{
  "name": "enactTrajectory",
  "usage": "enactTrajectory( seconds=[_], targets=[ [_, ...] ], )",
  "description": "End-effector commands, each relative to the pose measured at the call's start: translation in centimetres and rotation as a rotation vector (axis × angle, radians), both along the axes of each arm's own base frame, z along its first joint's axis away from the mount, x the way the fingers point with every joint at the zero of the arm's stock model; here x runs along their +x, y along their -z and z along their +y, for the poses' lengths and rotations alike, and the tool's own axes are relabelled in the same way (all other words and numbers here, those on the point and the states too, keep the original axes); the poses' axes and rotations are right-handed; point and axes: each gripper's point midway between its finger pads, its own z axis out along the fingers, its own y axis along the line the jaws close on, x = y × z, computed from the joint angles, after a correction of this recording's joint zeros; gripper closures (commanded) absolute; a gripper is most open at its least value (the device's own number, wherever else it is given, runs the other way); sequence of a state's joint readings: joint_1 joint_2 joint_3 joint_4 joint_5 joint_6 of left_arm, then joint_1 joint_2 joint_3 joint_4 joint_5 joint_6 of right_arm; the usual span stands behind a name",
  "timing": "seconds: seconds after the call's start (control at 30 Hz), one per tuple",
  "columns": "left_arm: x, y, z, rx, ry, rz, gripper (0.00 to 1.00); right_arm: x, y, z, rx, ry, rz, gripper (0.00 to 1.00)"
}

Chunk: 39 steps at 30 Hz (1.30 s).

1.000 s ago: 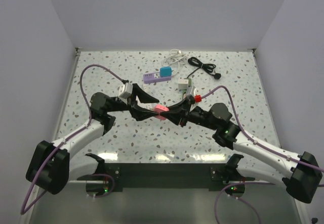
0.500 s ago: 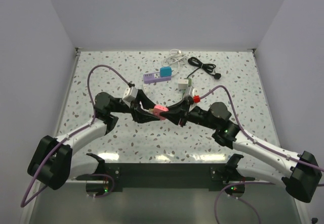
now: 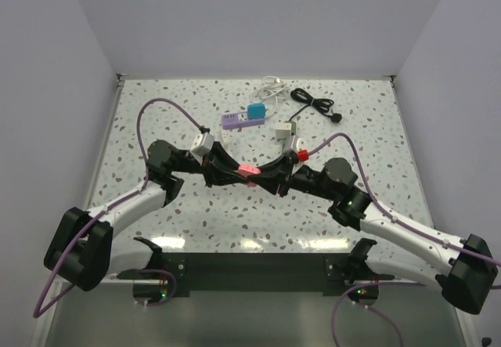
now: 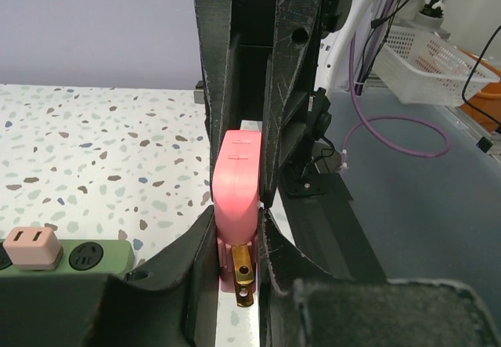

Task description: Insert the plug

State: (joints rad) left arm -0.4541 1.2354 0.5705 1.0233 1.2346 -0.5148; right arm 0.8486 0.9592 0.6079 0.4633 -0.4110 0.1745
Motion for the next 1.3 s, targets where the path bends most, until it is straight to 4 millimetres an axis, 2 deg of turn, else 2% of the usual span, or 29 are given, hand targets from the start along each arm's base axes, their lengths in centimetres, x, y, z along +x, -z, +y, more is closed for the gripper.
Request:
enactTrajectory(
  seconds=[0.0, 0.1, 0.13, 0.2, 0.23, 0.3, 0.33, 0.4, 0.47, 0.5, 0.53, 0.57, 0.6, 0.63, 0.67, 0.7, 0.83, 0.97, 1.07, 1.1, 1.2, 1.23, 1.27],
  targets=[
    [0.2, -1.2, -0.3, -0.027, -0.001, -0.059, 1.00, 0.3, -2.8, -0.3, 0.047, 0.026, -0.050, 1.00],
    [0.3, -1.3, -0.3, -0.026, -0.003, -0.059, 1.00, 0.8, -3.1, -0.7, 0.043, 0.057, -0.055, 1.00],
    [0.6, -1.2, -0.4, -0.021, -0.017, -0.041, 0.70, 1.0, -3.2, -0.8, 0.043, 0.076, -0.055, 1.00],
    [1.2, -1.1, -0.5, -0.016, -0.041, -0.049, 0.28, 1.5, -3.8, -1.0, 0.037, 0.103, -0.064, 1.00],
    [1.7, -0.7, -0.6, -0.001, -0.063, -0.022, 0.12, 1.6, -3.6, -1.2, 0.020, 0.116, -0.056, 1.00],
    [2.1, -0.4, -0.6, 0.006, -0.085, -0.026, 0.08, 2.5, -4.7, -1.6, 0.017, 0.165, -0.081, 1.00],
    [2.4, -0.2, -0.6, 0.014, -0.106, -0.010, 0.04, 2.8, -4.5, -1.9, -0.005, 0.186, -0.087, 1.00],
    [3.3, 0.6, -0.4, 0.036, -0.163, 0.004, 0.00, 3.8, -5.7, -2.6, -0.010, 0.249, -0.102, 1.00],
    [4.3, 1.3, 0.0, 0.060, -0.235, 0.014, 0.00, 4.5, -5.5, -3.3, -0.052, 0.298, -0.092, 1.00],
    [4.8, 1.7, 0.6, 0.070, -0.286, 0.005, 0.00, 5.1, -6.9, -3.8, -0.046, 0.338, -0.096, 1.00],
    [6.7, 2.5, 1.6, 0.091, -0.399, 0.047, 0.00, 5.7, -6.6, -3.8, -0.074, 0.354, -0.079, 1.00],
    [7.5, 2.9, 2.5, 0.097, -0.455, 0.064, 0.00, 5.9, -5.8, -4.0, -0.125, 0.367, -0.049, 1.00],
    [8.0, 3.6, 3.5, 0.101, -0.507, 0.107, 0.00, 6.2, -6.9, -4.0, -0.124, 0.378, -0.048, 1.00],
    [10.2, 3.9, 5.7, 0.092, -0.639, 0.138, 0.00, 6.6, -5.1, -3.5, -0.190, 0.373, -0.003, 1.00],
    [11.1, 4.4, 7.0, 0.090, -0.709, 0.169, 0.00, 6.9, -5.8, -3.3, -0.192, 0.378, 0.012, 1.00],
    [12.9, 5.4, 9.3, 0.098, -0.840, 0.223, 0.00, 7.1, -5.4, -2.9, -0.213, 0.372, 0.034, 1.00],
    [16.0, 8.6, 12.8, 0.183, -1.091, 0.315, 0.00, 8.8, -1.6, -0.9, -0.355, 0.363, 0.171, 1.00],
    [17.0, 10.8, 13.2, 0.228, -1.122, 0.366, 0.00, 10.4, 2.2, 1.8, -0.463, 0.330, 0.306, 1.00],
    [17.8, 12.2, 13.7, 0.256, -1.155, 0.395, 0.00, 11.1, 3.3, 2.8, -0.513, 0.308, 0.372, 1.00],
    [18.1, 12.4, 14.0, 0.255, -1.167, 0.400, 0.00, 11.7, 5.0, 3.2, -0.556, 0.307, 0.408, 1.00],
    [18.6, 13.2, 14.0, 0.249, -1.162, 0.414, 0.01, 12.4, 5.3, 3.6, -0.595, 0.289, 0.463, 1.00],
    [18.6, 13.5, 14.2, 0.252, -1.162, 0.424, 0.01, 12.6, 7.1, 3.6, -0.643, 0.283, 0.509, 1.00],
    [18.7, 14.1, 14.2, 0.261, -1.164, 0.438, 0.02, 13.1, 6.3, 4.1, -0.633, 0.273, 0.514, 1.00]
  ],
)
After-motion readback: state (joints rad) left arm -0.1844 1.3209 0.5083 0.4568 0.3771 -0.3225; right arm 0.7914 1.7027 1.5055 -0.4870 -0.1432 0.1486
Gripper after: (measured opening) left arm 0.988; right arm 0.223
